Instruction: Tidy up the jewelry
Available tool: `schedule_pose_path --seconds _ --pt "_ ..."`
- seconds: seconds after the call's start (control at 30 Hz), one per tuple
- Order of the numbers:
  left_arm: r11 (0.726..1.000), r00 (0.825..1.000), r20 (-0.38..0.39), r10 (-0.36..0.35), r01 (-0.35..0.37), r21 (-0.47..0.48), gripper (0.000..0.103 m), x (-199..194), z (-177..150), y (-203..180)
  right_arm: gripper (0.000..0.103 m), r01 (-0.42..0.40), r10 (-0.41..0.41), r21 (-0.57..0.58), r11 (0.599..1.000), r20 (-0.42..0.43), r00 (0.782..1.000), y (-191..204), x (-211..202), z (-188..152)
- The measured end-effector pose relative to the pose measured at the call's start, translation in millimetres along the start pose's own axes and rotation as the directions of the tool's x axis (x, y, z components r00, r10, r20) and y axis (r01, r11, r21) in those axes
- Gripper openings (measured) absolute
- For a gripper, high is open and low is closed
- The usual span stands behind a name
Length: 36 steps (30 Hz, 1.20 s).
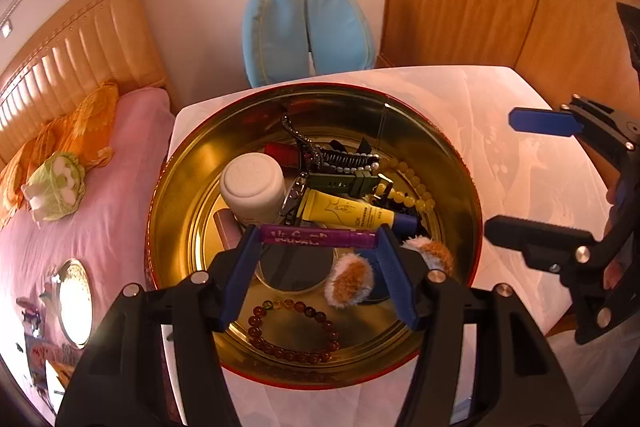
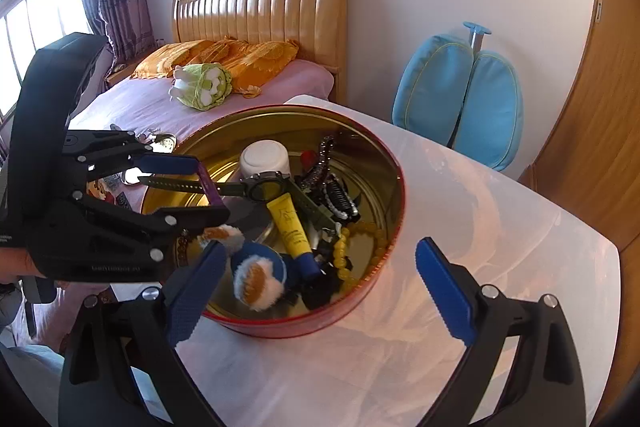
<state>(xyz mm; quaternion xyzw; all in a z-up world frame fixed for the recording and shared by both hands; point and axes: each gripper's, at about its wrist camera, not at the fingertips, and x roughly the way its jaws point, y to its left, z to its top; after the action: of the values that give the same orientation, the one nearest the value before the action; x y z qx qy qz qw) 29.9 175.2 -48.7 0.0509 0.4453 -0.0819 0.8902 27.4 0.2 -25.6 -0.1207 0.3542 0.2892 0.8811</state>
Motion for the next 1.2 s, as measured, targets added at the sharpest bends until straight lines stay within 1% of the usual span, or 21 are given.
schedule_pose_path --seconds 0.1,0.17,0.2,0.3,0.4,0.5,0.6,0.73,0.87,1.0,1.1,1.2 --pt "0.998 0.999 0.012 -0.037 0.037 0.043 0.071 0 -4 7 0.096 0.04 -0.04 -0.001 0.999 -0.035 0.999 12 10 2" --pt "0.996 0.997 0.019 -0.071 0.07 0.055 0.072 1 -4 9 0.096 0.076 -0.076 0.009 0.997 -0.051 0.996 15 12 1" --pt "0.995 0.996 0.016 -0.087 0.086 0.058 0.074 2 -4 11 0.096 0.091 -0.09 0.02 0.996 -0.058 0.994 15 11 1" --pt "0.993 0.995 0.017 -0.098 0.096 0.074 0.074 3 -4 13 0.097 0.133 -0.13 0.038 0.99 -0.077 0.989 18 8 -3" --pt "0.991 0.997 0.003 -0.083 0.083 0.101 0.079 2 -5 10 0.097 0.157 -0.154 0.032 0.987 -0.087 0.984 24 3 -7" --pt "0.99 0.999 0.012 -0.03 0.028 0.135 0.08 -6 -7 5 0.097 0.165 -0.164 0.012 0.986 -0.082 0.983 28 -5 -9" --pt "0.991 1.0 0.028 -0.013 0.009 0.134 0.08 -18 -8 6 0.098 0.177 -0.177 -0.01 0.984 -0.072 0.982 33 -14 -13" --pt "0.995 0.998 0.051 -0.031 0.026 0.095 0.08 -32 -9 12 0.098 0.188 -0.188 -0.014 0.982 -0.057 0.98 36 -22 -16" --pt "0.998 0.997 0.076 -0.012 0.007 0.066 0.08 -42 -11 16 0.098 0.189 -0.189 -0.013 0.982 -0.051 0.981 39 -29 -17" --pt "0.998 0.996 0.089 -0.026 0.021 0.054 0.08 -48 -16 17 0.098 0.197 -0.199 -0.043 0.98 -0.047 0.979 46 -31 -16" --pt "0.998 0.994 0.094 -0.052 0.048 0.044 0.08 -51 -18 19 0.098 0.201 -0.204 -0.065 0.977 -0.038 0.978 52 -34 -17" --pt "0.998 0.995 0.09 -0.036 0.032 0.049 0.08 -52 -21 17 0.098 0.202 -0.205 -0.078 0.976 -0.032 0.978 57 -35 -17"
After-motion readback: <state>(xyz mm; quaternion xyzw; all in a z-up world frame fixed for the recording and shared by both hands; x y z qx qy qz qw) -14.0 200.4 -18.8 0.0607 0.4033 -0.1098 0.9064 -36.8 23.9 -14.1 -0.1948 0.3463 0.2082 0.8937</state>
